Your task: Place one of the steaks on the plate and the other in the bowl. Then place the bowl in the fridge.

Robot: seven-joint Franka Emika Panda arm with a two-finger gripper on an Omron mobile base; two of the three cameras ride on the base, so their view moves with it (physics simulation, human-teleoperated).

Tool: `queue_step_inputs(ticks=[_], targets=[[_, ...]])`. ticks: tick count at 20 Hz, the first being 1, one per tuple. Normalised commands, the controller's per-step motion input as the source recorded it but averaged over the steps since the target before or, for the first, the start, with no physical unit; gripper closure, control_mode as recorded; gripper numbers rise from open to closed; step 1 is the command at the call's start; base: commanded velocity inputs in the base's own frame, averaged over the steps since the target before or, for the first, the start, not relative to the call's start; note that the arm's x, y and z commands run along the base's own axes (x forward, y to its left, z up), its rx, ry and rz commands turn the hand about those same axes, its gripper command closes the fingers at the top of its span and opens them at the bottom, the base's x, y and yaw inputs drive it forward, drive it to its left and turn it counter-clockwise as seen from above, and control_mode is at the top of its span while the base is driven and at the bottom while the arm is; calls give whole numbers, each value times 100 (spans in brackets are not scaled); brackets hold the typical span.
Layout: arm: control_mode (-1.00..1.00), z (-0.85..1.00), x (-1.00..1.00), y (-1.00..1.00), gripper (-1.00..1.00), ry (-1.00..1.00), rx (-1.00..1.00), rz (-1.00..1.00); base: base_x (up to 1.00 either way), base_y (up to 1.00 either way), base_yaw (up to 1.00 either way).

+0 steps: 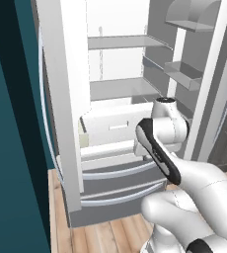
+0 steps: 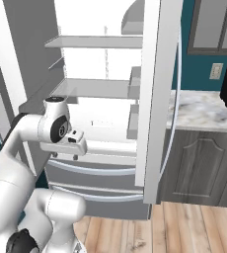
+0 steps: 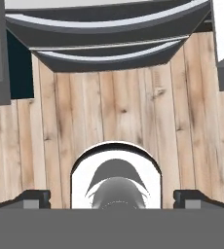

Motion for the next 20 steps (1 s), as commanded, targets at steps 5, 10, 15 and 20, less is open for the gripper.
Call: queue_step_inputs(ticks=[5,10,15,20], targets=[[-100,-47,-6,0,-100,0,0,-7,0,0,0],[-100,0,0,0,-100,0,0,0,0,0,0],[-100,0,0,0,-100,0,0,0,0,0,0],[100,0,-5,4,-100,0,0,-2,-23,8,-17]])
